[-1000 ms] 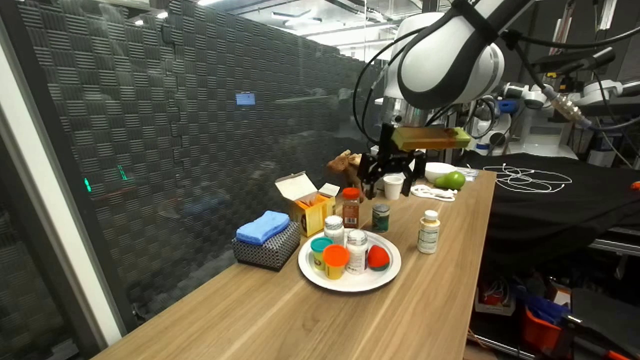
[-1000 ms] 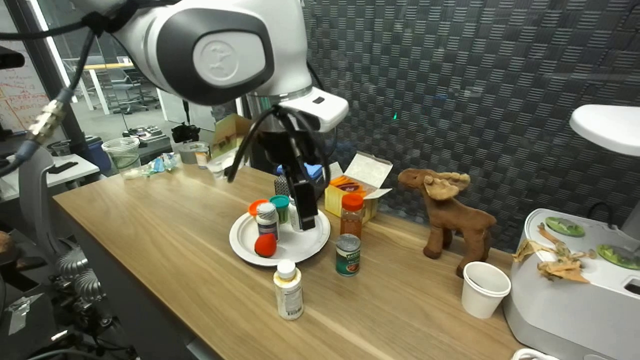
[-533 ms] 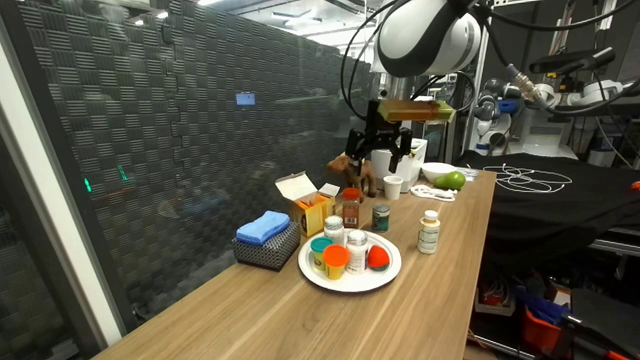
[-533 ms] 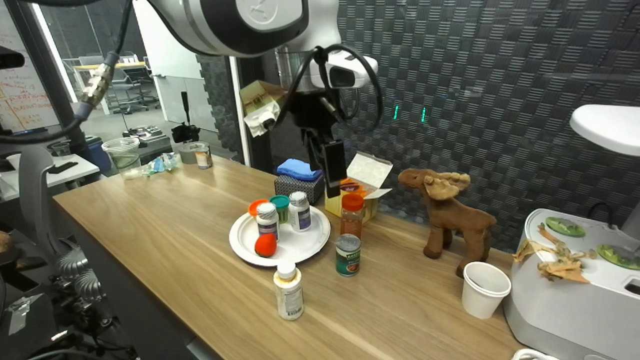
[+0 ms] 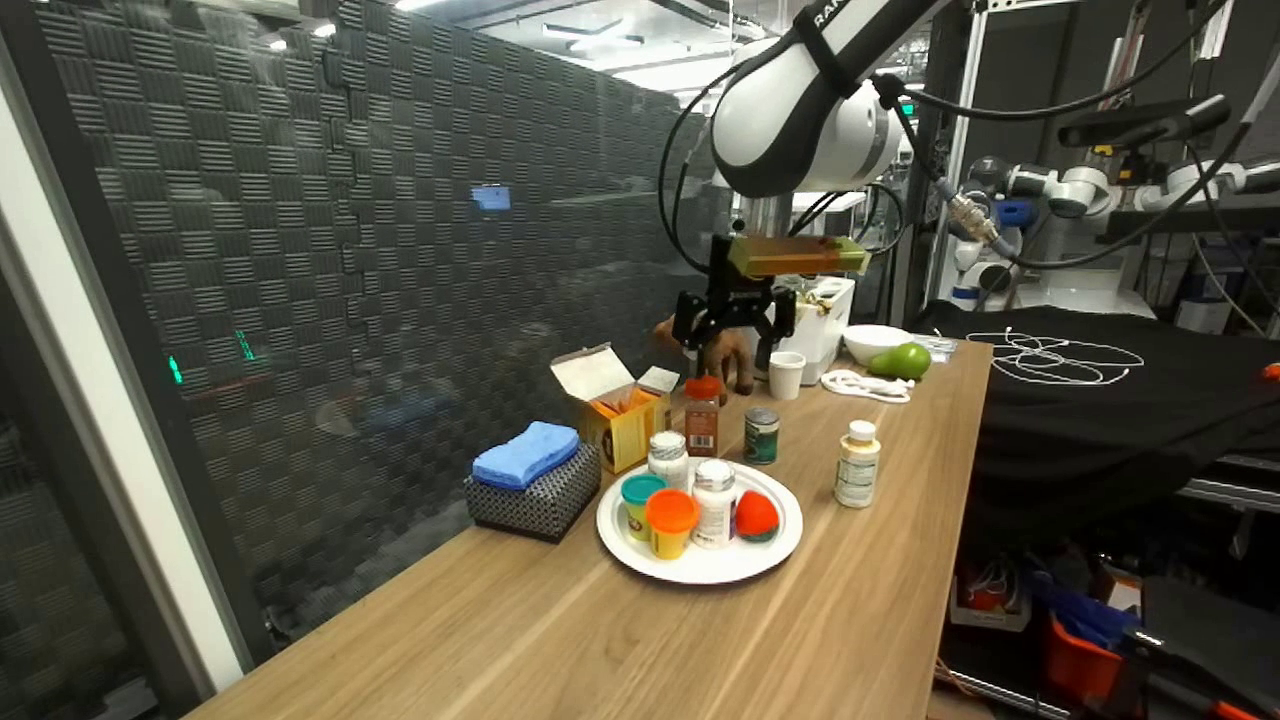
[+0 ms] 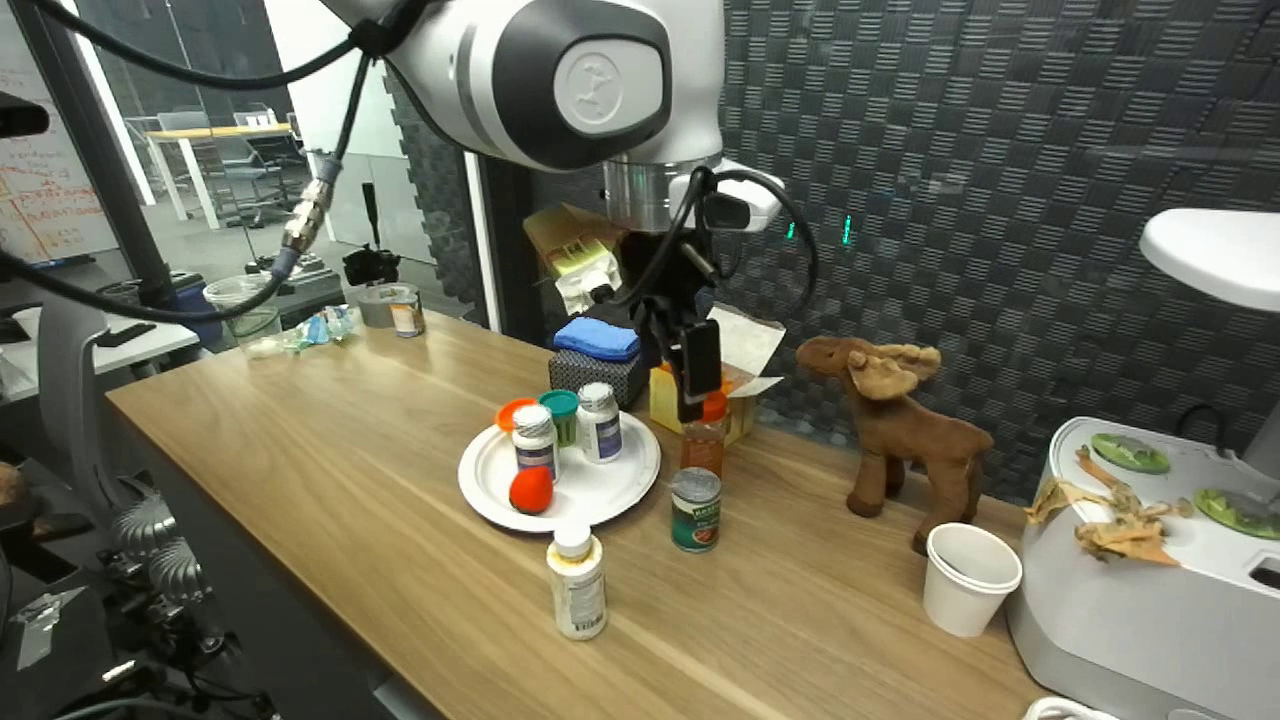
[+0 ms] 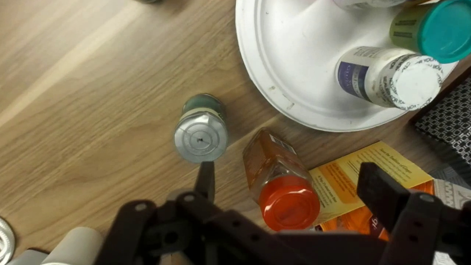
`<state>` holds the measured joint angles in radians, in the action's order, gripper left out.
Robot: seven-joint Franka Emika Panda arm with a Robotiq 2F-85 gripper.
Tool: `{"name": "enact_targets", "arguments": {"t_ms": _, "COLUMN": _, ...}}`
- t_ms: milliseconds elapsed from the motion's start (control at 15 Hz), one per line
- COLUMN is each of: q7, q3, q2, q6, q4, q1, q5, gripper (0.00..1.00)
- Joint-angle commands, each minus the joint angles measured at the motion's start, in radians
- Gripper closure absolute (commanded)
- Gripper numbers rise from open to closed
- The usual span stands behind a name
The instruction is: Pick up all the smaller bottles and the orange object, and put them in the plate
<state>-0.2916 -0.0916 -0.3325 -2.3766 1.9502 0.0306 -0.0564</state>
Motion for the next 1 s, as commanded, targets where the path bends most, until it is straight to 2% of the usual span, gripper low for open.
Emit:
{"name": "enact_targets", "arguments": {"t_ms": 0, "q7": 0.015, "q3": 0.003, "q2": -0.079, "q6": 0.025, "q4": -0.108, "q1": 0.010, "q5": -0.012, "gripper": 0.00}}
{"name": "enact_targets", "arguments": {"t_ms": 533, "q7": 0.009, "q3": 0.000, "q2": -0.190, "q6": 0.037, "q4": -0.222, "q1": 0.008, "q5": -0.009, "gripper": 0.00}}
{"name": "enact_targets", "arguments": {"t_ms": 600, "q7": 0.008, "q3": 0.000, "q2": -0.196, "q6": 0.037, "q4": -0.227, "q1": 0.007, "q5": -0.009, "gripper": 0.03}}
{"name": "enact_targets", "arguments": {"t_ms": 667, "q7": 0.008, "q3": 0.000, "q2": -0.200, "q6": 0.038, "q4": -0.230, "q1": 0.007, "q5": -0.009, "gripper": 0.27}}
{"name": "enact_targets", "arguments": {"t_ms": 800, "q7": 0.004, "q3": -0.001, "q2": -0.194, "q6": 0.037, "q4": -0.223, "q1": 0.004, "q5": -0.008, "gripper": 0.29}}
{"name": "enact_targets", "arguments": {"t_ms": 933, "q7": -0.012, "q3": -0.007, "q2": -0.173, "q6": 0.025, "q4": -0.197, "q1": -0.006, "q5": 0.003, "gripper": 0.47}}
